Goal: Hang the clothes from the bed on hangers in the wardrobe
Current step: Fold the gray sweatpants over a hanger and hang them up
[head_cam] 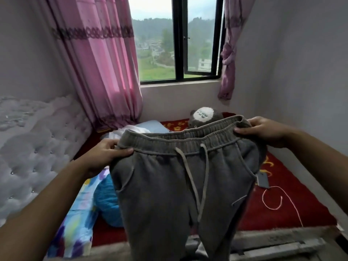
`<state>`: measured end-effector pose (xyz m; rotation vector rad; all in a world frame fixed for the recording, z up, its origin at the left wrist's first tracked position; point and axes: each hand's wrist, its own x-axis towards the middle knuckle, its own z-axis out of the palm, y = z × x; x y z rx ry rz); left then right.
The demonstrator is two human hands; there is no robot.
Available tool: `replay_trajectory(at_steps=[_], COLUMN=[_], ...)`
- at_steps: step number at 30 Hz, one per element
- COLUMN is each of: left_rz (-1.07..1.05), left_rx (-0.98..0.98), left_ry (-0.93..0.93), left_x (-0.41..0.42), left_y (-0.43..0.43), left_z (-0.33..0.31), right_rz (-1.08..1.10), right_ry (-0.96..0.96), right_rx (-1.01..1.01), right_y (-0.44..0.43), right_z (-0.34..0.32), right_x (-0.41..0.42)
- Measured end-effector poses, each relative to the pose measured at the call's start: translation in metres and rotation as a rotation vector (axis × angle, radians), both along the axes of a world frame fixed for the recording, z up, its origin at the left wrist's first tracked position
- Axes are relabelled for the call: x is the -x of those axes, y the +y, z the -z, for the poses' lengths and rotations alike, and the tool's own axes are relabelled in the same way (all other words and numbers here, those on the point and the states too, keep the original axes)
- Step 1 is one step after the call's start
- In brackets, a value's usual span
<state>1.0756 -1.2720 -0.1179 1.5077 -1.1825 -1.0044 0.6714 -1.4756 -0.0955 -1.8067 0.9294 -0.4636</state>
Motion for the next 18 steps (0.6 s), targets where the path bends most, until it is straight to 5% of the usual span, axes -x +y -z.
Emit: replay_trajectory(at_steps=[11, 18], left_rz=[-0.251, -0.399], left_rx=[0.162, -0.01], left_ry=[-0.105, -0.158], left_x=[-0.037, -0.067], left_y=[-0.231, -0.419], left_z=[0.027, 0.104], right_rz=[0.237, 0.315], right_ry=[-0.212, -0.083], right_rx=[0.11, 0.089], right_y=[-0.194, -0.375], right_z=[0.029, 0.136], right_x=[-0.074, -0.14])
